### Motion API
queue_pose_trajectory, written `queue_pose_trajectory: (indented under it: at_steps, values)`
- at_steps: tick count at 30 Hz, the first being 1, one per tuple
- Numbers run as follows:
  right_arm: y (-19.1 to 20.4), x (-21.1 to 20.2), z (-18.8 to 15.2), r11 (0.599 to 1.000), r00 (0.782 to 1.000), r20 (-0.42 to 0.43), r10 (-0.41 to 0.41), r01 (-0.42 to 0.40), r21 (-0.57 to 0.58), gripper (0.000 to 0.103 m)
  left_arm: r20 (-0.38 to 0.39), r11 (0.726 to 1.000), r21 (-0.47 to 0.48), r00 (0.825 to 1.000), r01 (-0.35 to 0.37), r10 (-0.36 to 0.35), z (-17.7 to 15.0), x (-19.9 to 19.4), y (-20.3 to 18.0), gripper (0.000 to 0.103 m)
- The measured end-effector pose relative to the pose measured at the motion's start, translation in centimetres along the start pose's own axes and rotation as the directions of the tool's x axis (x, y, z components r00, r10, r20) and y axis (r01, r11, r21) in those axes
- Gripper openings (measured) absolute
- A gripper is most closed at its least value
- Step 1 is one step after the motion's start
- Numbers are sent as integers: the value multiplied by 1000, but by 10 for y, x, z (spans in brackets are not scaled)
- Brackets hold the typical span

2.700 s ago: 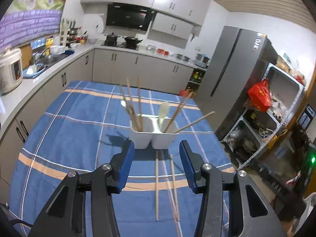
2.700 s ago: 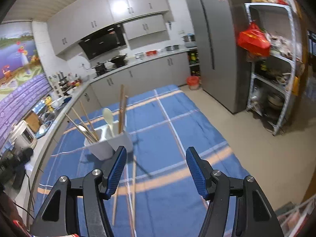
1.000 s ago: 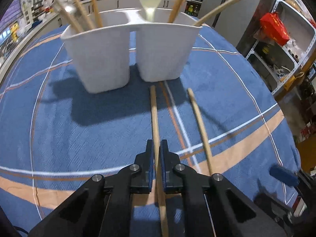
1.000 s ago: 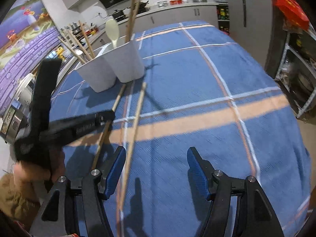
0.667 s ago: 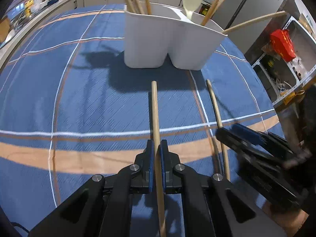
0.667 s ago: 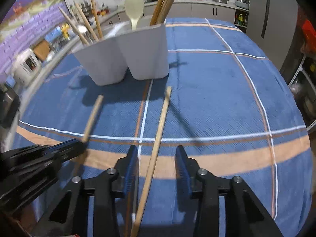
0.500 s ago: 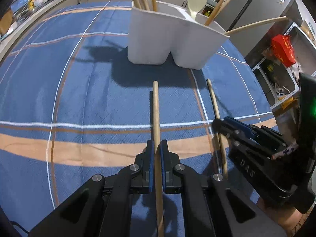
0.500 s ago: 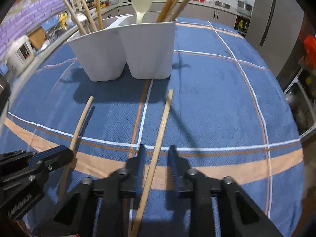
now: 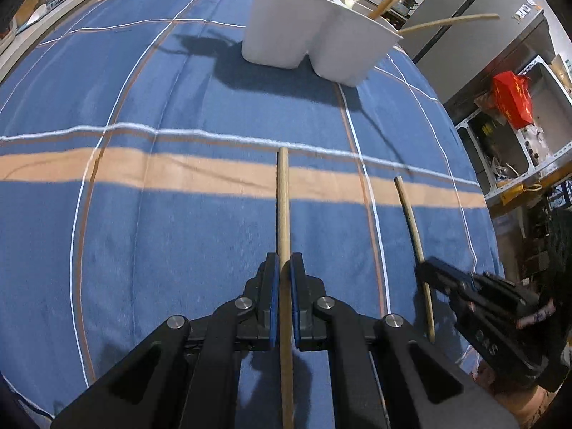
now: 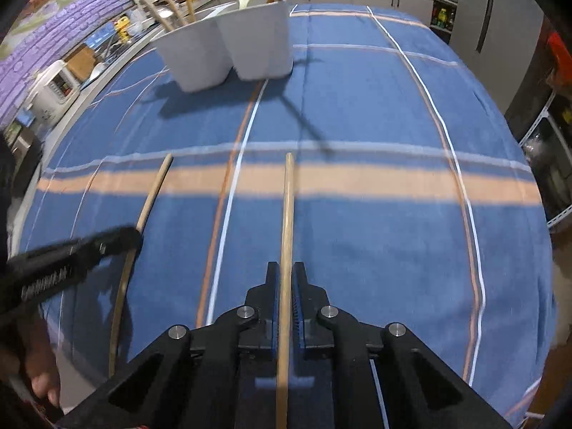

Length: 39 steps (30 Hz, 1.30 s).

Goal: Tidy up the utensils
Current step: 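Lift the held chopsticks off the tablecloth with both grippers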

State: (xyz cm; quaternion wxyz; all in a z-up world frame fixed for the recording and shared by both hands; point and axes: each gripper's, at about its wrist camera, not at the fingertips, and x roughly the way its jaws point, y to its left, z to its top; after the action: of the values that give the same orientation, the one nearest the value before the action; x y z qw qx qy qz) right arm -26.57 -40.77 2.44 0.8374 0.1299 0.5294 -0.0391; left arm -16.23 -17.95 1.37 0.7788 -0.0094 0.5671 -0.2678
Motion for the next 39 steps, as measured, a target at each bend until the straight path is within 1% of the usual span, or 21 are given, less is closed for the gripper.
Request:
queue_pose_trajectory:
  at_steps: [1, 2, 3, 5, 8, 10, 15, 17, 22, 25, 26, 27, 28, 29, 30, 32, 34, 35, 37, 39]
  values:
    - [0, -2, -4, 1000, 1000, 3, 2, -2, -6, 11, 1, 1000, 0, 1000, 0, 0, -3, -1, 1, 6]
    - [-1, -4, -7, 1000, 1000, 8, 0, 0, -9, 17, -1, 1000, -8, 1000, 1, -1, -4, -2, 2, 6]
    - [-1, -5, -7, 1000, 1000, 11, -5, 5, -7, 27, -6, 1000, -22, 1000, 5, -6, -5, -3, 3, 6]
    - [-3, -4, -6, 1000, 999, 18, -28, 27, 2, 40, -13, 999, -36, 1000, 11, -12, -6, -5, 6, 6]
    - [-2, -1, -3, 999, 998, 24, -52, 52, -3, 41, -19, 1000, -12, 1000, -1, 1, -3, -6, 5, 6]
    - [0, 2, 3, 996, 996, 19, -83, 83, -14, 41, -19, 999, 20, 999, -26, 26, -1, -6, 2, 6]
    - [4, 11, 18, 990, 990, -19, -137, 137, -25, 41, -31, 994, 85, 997, -66, 69, 6, 1, -8, 8]
    - [8, 15, 23, 985, 985, -36, -169, 167, -52, 41, -29, 991, 105, 996, -81, 84, 9, 3, -11, 8]
    - [13, 22, 36, 983, 980, -90, -177, 173, -56, 41, -14, 986, 136, 995, -97, 100, 16, 8, -17, 8]
    - [14, 24, 41, 986, 981, -112, -161, 155, -56, 37, -15, 984, 152, 995, -93, 96, 19, 10, -19, 8]
    - [16, 23, 41, 987, 982, -107, -154, 147, -65, 33, -16, 983, 160, 995, -92, 96, 20, 11, -20, 8]
    - [18, 23, 40, 987, 984, -101, -147, 140, -72, 25, -15, 981, 169, 995, -93, 97, 20, 11, -20, 8]
    - [19, 22, 38, 988, 986, -90, -137, 131, -76, 20, -13, 979, 178, 995, -96, 99, 20, 11, -21, 8]
    - [19, 21, 36, 991, 989, -81, -120, 114, -73, 10, -8, 978, 186, 995, -98, 102, 19, 11, -22, 7]
    - [18, 20, 36, 993, 991, -75, -107, 102, -65, 8, -4, 977, 187, 995, -98, 100, 18, 11, -22, 7]
    - [12, 19, 35, 997, 996, -64, -69, 67, -26, 7, -5, 983, 166, 997, -81, 83, 17, 10, -22, 6]
    - [3, 16, 35, 1000, 999, -34, -19, 20, 18, 7, 8, 987, 142, 997, -74, 73, 16, 4, -21, 6]
    - [1, 13, 34, 999, 1000, -21, -16, 17, 32, 7, 20, 988, 140, 997, -71, 69, 16, 0, -22, 6]
    - [-7, 5, 33, 998, 999, 16, 30, -31, 63, 7, 55, 987, 148, 997, -69, 62, 14, -13, -26, 6]
    - [-10, -3, 33, 996, 997, 56, 49, -53, 73, 7, 85, 987, 150, 995, -63, 50, 13, -26, -27, 6]
